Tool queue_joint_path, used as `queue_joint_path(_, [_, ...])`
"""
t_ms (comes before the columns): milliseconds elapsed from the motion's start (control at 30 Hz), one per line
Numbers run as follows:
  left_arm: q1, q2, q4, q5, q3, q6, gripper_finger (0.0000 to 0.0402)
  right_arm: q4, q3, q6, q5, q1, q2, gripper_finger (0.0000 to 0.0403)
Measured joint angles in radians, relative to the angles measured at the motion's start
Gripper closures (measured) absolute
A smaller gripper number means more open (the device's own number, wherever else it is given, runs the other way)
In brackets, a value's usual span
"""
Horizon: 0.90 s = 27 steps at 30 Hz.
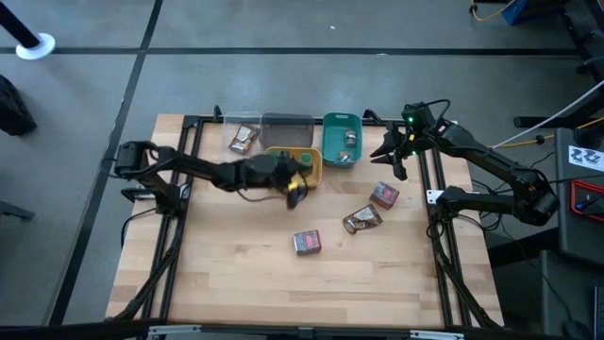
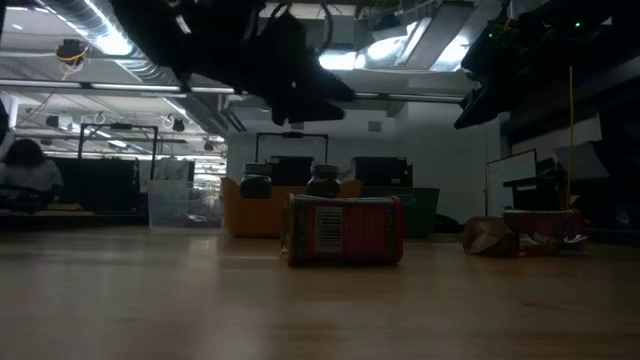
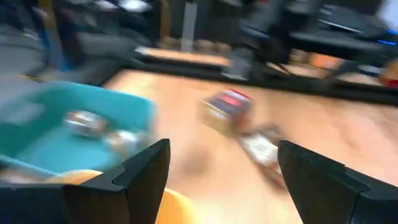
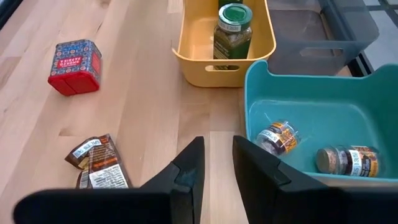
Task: Sort spices by type
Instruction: Put the bottom red seasoning can into the black transparent bin
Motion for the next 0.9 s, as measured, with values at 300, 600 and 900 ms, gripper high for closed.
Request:
queue_joint_path(300, [-0.208,0.0,-0.161,0.019,0.0,-0.011,0.0121,0.004,0.0,0.111,-0.001,0.0,0.0,0.032])
queue_joint_path(600, [-0.304,0.0,-0.311,0.016,0.0,0.019,0.0121,0.004,0.0,0.312,-0.003,0.0,0.0,0.032])
queue_joint_path(900, [-0.342,0.0,-0.381,-0.051,-0.001,-0.234,0.0121,0.0,0.0,0.331,-0.003,0.0,0.0,0.032])
